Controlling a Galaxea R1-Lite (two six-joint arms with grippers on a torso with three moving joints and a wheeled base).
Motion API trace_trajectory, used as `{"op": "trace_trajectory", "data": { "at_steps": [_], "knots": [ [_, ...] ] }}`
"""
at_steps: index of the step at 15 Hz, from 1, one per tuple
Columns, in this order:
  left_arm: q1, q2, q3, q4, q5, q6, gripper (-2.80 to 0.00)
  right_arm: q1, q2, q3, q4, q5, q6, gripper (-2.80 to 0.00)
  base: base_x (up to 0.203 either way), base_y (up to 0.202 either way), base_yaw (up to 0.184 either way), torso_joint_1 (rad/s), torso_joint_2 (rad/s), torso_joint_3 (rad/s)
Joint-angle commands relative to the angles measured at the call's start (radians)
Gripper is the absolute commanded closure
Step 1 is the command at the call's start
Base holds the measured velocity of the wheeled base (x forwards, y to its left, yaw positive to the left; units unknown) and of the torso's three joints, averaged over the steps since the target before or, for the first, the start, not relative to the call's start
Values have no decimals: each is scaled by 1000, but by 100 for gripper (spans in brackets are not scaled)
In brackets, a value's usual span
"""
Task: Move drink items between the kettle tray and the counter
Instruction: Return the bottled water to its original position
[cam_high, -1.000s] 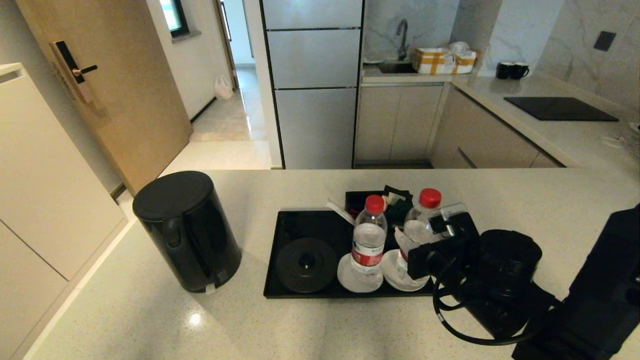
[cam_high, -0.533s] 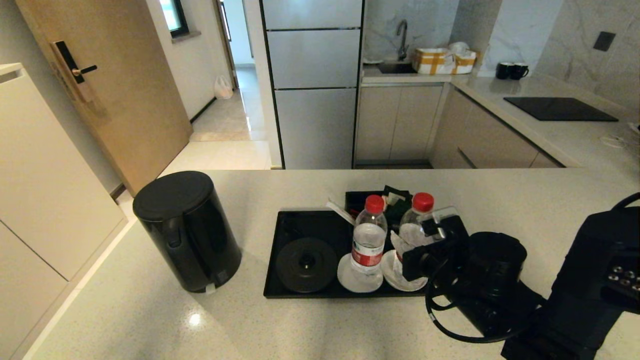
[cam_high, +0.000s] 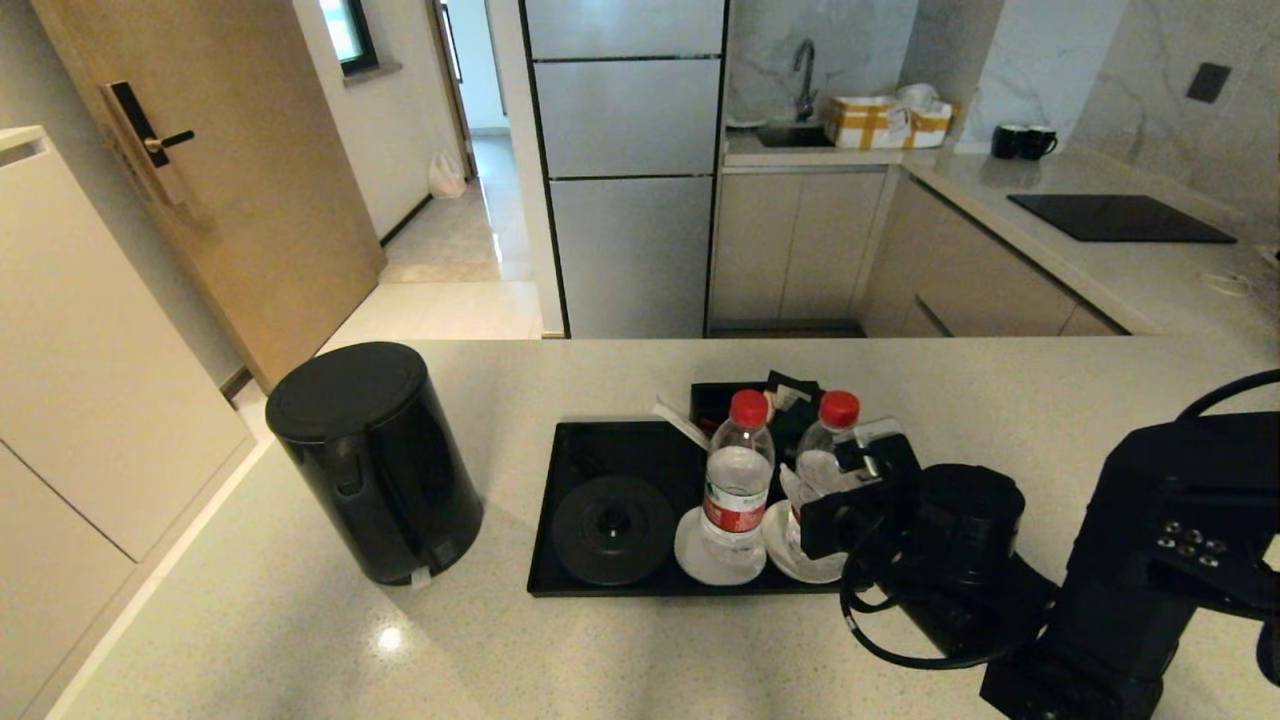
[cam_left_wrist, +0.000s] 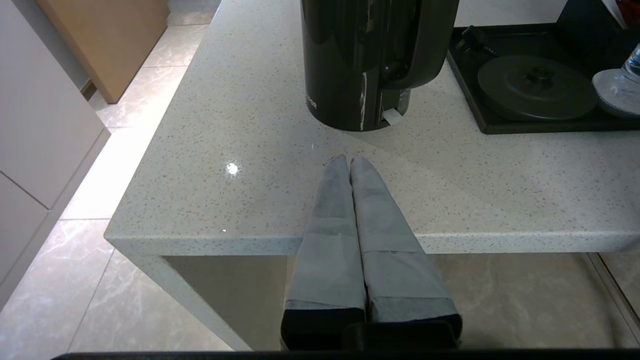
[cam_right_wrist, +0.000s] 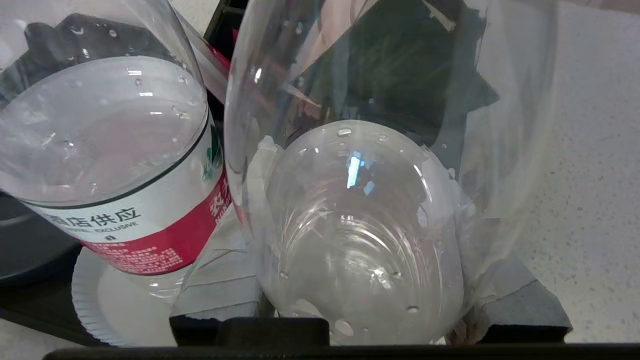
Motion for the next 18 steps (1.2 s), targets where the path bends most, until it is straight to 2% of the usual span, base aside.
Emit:
{"op": "trace_trajectory", "data": {
  "at_steps": [1, 3, 4, 11, 18],
  "knots": [
    [0, 1, -2, 3, 0, 0, 0, -2, 16, -3, -7, -1, 0, 0, 0, 0, 0, 0, 0, 0],
    [0, 1, -2, 2, 0, 0, 0, -1, 19, -15, -7, -2, 0, 0, 0, 0, 0, 0, 0, 0],
    [0, 1, -1, 3, 0, 0, 0, -2, 28, -24, -7, -3, 1, -280, 0, 0, 0, 0, 0, 0],
    [0, 1, -2, 3, 0, 0, 0, -18, 3, -3, -7, 1, 8, -280, 0, 0, 0, 0, 0, 0],
    [0, 1, -2, 2, 0, 0, 0, -17, -156, 73, -7, 8, 21, -280, 0, 0, 0, 0, 0, 0]
  ]
}}
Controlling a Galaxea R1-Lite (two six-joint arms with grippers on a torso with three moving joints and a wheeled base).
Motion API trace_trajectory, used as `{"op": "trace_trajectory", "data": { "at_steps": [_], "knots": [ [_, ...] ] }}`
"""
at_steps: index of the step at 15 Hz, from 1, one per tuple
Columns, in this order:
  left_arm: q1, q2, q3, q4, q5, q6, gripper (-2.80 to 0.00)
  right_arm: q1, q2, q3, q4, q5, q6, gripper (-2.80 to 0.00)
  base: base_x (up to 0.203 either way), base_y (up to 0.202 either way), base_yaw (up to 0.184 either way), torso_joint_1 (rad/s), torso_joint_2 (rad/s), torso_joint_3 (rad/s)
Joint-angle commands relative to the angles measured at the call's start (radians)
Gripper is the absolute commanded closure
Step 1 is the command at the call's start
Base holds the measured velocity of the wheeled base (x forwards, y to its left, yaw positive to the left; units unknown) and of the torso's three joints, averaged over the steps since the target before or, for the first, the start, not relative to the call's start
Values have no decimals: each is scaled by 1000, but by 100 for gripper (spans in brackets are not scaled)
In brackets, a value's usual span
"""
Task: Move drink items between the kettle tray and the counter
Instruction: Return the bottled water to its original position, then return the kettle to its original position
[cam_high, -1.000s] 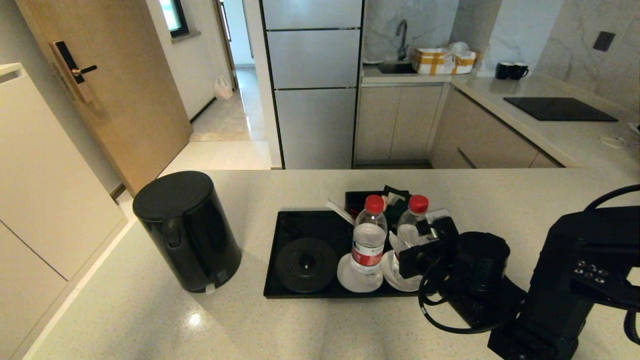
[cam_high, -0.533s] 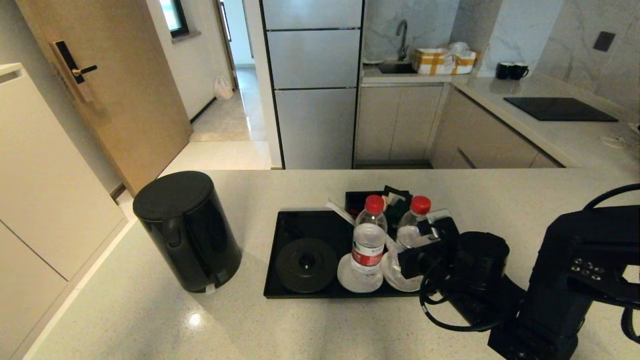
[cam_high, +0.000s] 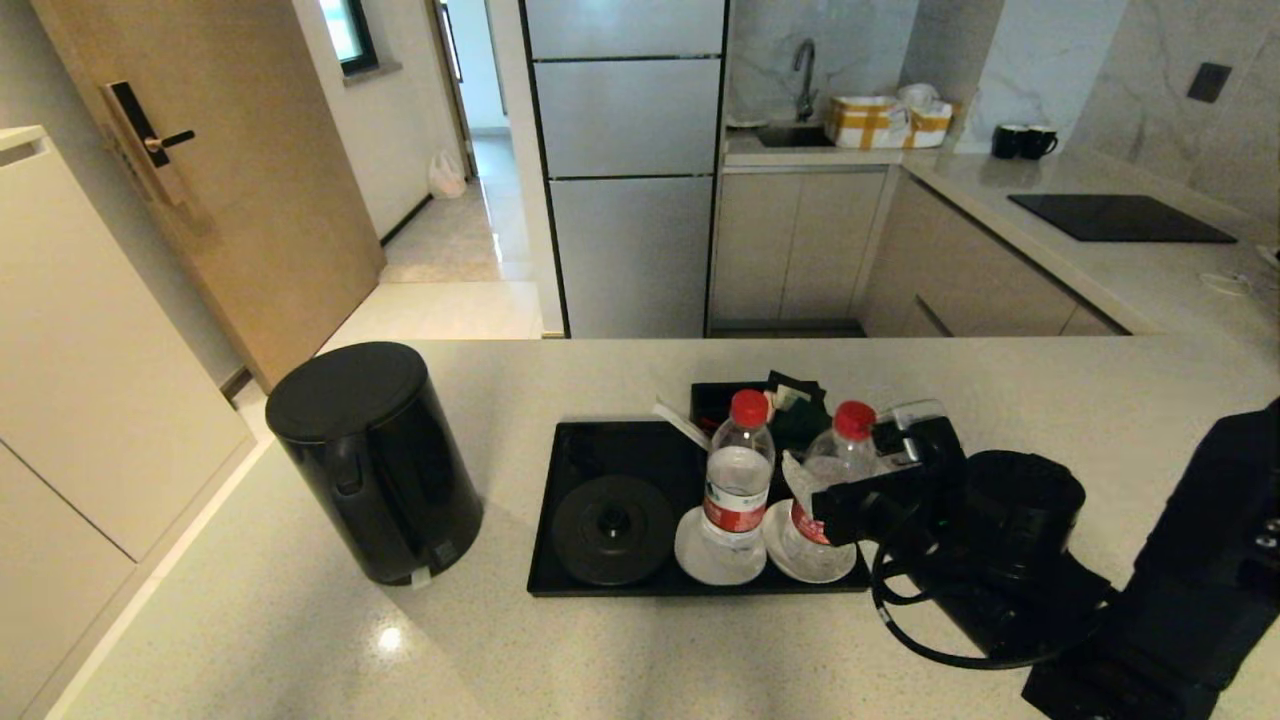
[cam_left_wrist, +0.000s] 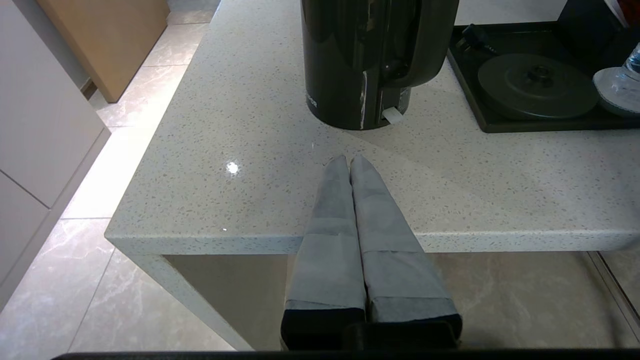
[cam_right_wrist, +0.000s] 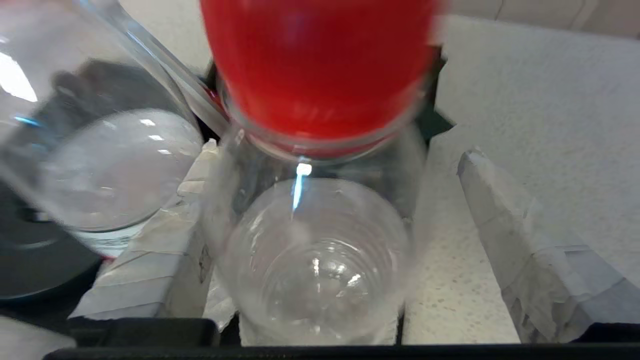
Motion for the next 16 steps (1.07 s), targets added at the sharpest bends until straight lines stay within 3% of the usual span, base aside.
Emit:
{"op": "trace_trajectory", "data": {
  "at_steps": [1, 9, 16],
  "knots": [
    [0, 1, 1, -2, 0, 0, 0, 1, -62, 24, -8, -1, -1, -280, 0, 0, 0, 0, 0, 0],
    [0, 1, 4, -12, -11, 2, 0, 1, -223, 119, -4, 6, -7, -280, 0, 0, 0, 0, 0, 0],
    [0, 1, 8, -18, -9, -3, 0, 1, -490, 109, 244, 8, -9, -280, 0, 0, 0, 0, 0, 0]
  ]
}}
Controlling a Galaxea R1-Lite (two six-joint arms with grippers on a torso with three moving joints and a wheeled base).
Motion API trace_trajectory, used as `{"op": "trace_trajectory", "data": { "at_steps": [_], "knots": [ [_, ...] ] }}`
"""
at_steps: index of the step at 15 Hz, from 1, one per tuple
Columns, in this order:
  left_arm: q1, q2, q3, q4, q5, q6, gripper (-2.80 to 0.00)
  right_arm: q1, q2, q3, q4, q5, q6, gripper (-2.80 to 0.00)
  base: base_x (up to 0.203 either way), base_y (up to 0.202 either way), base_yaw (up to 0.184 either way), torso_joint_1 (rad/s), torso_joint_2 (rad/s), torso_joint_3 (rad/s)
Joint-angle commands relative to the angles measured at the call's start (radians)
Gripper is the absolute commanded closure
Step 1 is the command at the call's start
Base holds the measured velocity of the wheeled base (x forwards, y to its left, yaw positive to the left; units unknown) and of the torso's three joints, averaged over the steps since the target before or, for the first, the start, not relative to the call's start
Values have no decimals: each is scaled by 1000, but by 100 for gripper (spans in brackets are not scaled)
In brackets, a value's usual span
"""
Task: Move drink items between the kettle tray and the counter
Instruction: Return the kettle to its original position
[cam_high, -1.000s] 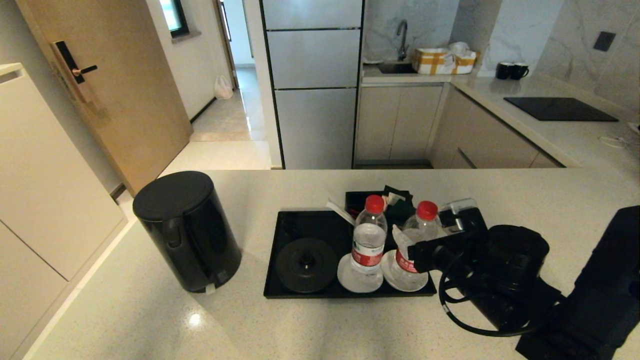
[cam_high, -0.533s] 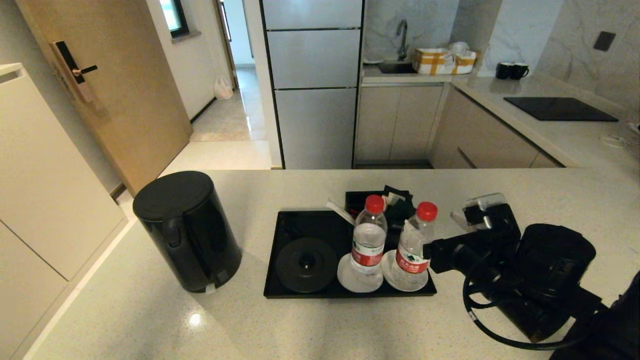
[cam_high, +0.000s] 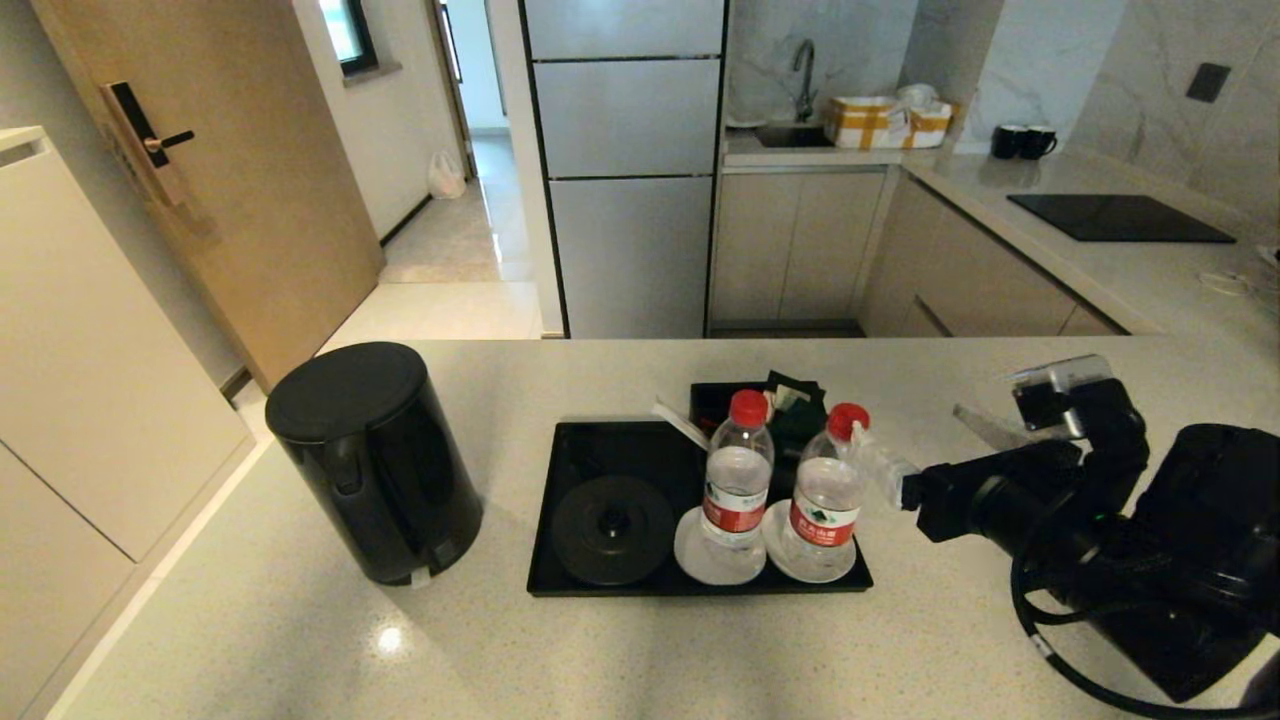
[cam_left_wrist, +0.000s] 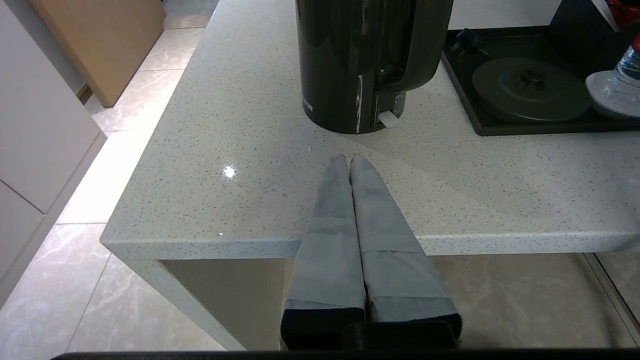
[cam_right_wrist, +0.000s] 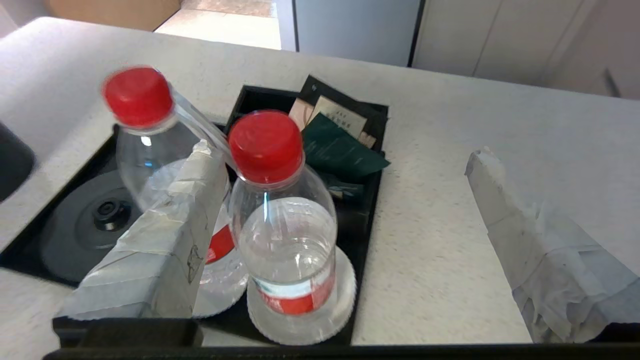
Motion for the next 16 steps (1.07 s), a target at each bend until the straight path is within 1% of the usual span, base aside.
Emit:
{"op": "trace_trajectory", "data": {
  "at_steps": [1, 2, 3, 6, 9, 11, 13, 14, 16],
  "knots": [
    [0, 1, 3, -1, 0, 1, 0, 0, -133, -3, 57, 0, 1, -280, 0, 0, 0, 0, 0, 0],
    [0, 1, 2, -1, 0, 1, 0, -1, -175, 1, 87, -1, 3, -280, 0, 0, 0, 0, 0, 0],
    [0, 1, 2, -1, 0, 1, 0, -4, -228, 14, 120, -5, 7, 0, 0, 0, 0, 0, 0, 0],
    [0, 1, 2, -1, 0, 2, 0, -58, -414, 89, 227, -8, 36, 0, 0, 0, 0, 0, 0, 0],
    [0, 3, 3, -1, -3, 3, 0, -130, -612, 160, 423, -6, 110, 0, 0, 0, 0, 0, 0, 0],
    [0, 1, 3, -3, -3, 16, 0, -163, -781, 184, 589, -17, 148, 0, 0, 0, 0, 0, 0, 0],
    [0, 1, 5, -11, -2, 2, 0, -199, -979, 185, 819, -58, 167, 0, 0, 0, 0, 0, 0, 0],
    [0, 1, 9, -23, -2, 2, 0, -242, -1055, 182, 929, -80, 173, 0, 0, 0, 0, 0, 0, 0],
    [0, 1, 9, -24, -3, 7, 0, -414, -1154, 178, 1041, -97, 181, 0, 0, 0, 0, 0, 0, 0]
  ]
}}
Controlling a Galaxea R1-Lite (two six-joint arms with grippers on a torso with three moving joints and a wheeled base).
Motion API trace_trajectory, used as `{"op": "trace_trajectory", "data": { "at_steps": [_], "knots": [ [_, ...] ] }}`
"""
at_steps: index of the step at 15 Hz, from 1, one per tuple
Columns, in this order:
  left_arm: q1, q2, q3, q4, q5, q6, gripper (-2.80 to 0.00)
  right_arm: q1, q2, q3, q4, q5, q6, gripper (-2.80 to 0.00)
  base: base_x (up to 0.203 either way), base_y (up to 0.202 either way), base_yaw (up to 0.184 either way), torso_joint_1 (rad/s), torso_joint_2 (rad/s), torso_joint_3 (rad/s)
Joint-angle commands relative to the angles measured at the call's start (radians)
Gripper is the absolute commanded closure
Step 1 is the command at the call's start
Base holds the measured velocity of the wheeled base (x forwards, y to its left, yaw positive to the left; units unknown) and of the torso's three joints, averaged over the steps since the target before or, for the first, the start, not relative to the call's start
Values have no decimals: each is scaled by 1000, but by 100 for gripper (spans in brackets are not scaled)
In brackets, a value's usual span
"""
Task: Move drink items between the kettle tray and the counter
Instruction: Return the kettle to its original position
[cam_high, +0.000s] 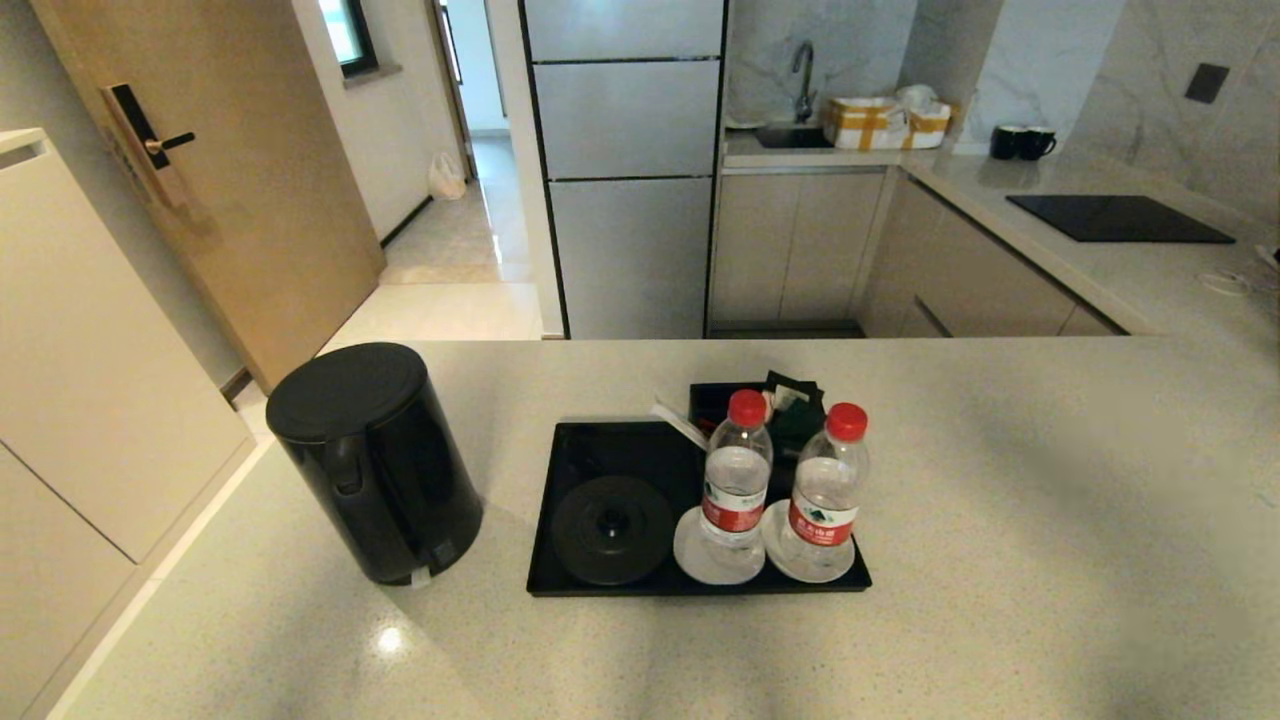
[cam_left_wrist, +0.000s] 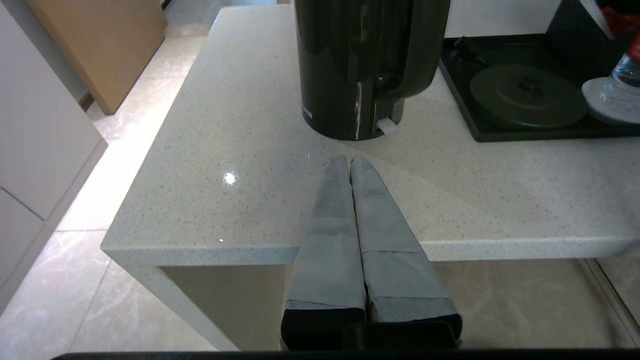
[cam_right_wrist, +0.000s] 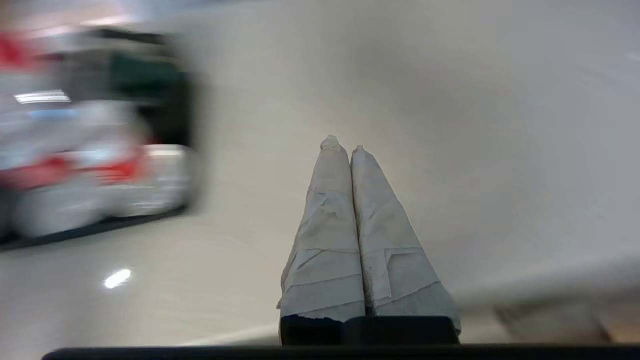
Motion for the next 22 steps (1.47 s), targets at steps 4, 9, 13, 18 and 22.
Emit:
{"op": "trace_trajectory", "data": {
  "at_steps": [4, 9, 13, 18, 22],
  "knots": [
    [0, 0, 2, -1, 3, -12, 0, -131, -341, 2, 234, 41, 4, 0, 0, 0, 0, 0, 0, 0],
    [0, 0, 0, 0, 2, 0, 0, -229, -438, 75, 263, 50, 21, 0, 0, 0, 0, 0, 0, 0],
    [0, 0, -3, 1, 1, 5, 0, -213, -581, 95, 313, 324, -51, 0, 0, 0, 0, 0, 0, 0],
    [0, 125, -192, 34, -45, 40, 0, -212, -638, 97, 388, 351, -118, 0, 0, 0, 0, 0, 0, 0],
    [-8, 489, -363, 47, -88, 19, 0, -212, -638, 97, 390, 352, -120, 0, 0, 0, 0, 0, 0, 0]
  ]
}}
